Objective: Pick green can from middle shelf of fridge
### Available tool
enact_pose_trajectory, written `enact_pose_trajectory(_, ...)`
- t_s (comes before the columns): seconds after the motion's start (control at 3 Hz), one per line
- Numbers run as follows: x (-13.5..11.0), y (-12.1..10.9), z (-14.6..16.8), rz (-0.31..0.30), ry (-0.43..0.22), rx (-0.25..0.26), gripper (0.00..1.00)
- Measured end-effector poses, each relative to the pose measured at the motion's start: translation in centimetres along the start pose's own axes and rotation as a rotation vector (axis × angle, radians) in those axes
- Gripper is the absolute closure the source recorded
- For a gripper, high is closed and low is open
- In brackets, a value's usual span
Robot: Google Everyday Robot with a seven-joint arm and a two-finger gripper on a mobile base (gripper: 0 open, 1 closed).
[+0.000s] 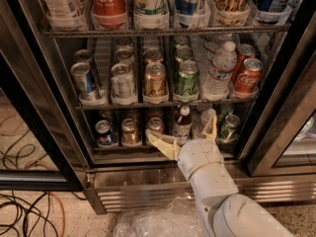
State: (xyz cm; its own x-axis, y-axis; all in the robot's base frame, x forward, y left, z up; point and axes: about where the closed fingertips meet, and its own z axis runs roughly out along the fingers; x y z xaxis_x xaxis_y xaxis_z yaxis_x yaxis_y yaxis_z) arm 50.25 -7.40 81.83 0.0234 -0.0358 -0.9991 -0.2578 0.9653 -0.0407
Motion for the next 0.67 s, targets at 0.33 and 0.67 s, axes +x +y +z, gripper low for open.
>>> enact_pose_trajectory(0.33, -1.3, -1.0, 0.2, -0.013, -0.054, 0.030, 0.00)
enact_pose_trajectory(0.67, -2.3, -1.8, 0.5, -0.009, -0.094, 0.047, 0.00)
